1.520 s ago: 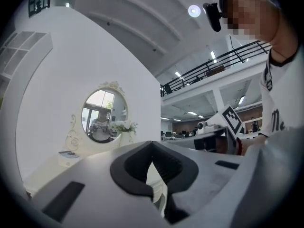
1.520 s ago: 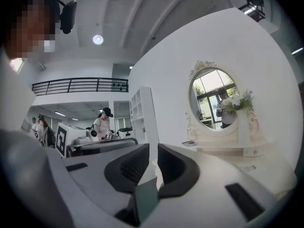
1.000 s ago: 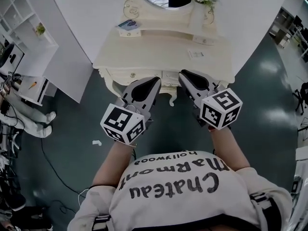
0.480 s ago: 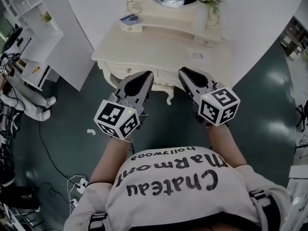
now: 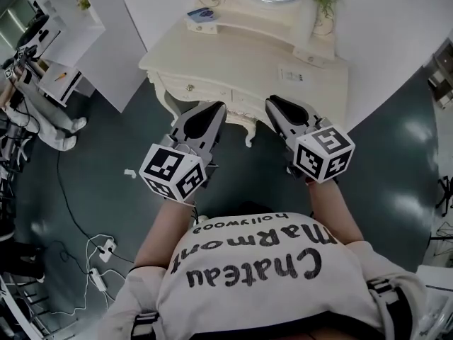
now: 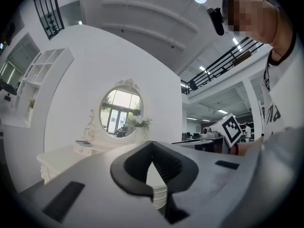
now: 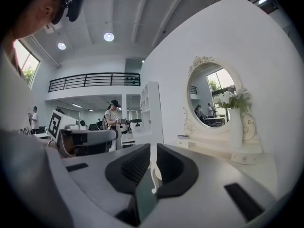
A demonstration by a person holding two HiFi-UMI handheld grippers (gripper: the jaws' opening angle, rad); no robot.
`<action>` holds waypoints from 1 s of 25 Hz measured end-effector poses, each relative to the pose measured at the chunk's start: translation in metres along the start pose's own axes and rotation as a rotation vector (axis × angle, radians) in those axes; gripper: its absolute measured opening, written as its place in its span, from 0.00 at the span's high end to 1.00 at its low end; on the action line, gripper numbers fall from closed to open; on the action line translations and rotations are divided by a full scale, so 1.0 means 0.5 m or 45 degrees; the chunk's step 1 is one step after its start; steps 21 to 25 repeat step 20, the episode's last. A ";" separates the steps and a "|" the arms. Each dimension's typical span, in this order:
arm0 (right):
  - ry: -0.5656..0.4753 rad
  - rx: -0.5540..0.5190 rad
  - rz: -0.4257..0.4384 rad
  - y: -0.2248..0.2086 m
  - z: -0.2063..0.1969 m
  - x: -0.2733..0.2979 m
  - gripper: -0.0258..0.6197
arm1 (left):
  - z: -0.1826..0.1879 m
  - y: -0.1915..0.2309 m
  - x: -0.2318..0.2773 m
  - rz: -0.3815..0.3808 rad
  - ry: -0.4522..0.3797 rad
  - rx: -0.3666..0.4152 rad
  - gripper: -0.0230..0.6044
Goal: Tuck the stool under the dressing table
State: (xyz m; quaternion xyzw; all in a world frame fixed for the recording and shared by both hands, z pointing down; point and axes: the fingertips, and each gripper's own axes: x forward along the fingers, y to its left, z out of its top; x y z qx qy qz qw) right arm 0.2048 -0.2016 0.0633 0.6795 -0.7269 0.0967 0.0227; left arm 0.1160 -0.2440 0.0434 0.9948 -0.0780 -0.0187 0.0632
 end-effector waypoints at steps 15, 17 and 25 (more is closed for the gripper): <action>0.017 -0.010 0.054 -0.011 -0.036 -0.056 0.87 | -0.035 -0.062 0.002 0.065 -0.007 -0.013 0.93; 0.019 -0.008 0.054 -0.010 -0.038 -0.059 0.87 | -0.035 -0.067 0.000 0.064 -0.006 -0.011 0.93; 0.023 -0.004 0.050 -0.010 -0.042 -0.065 0.87 | -0.036 -0.073 -0.004 0.063 -0.006 -0.014 0.93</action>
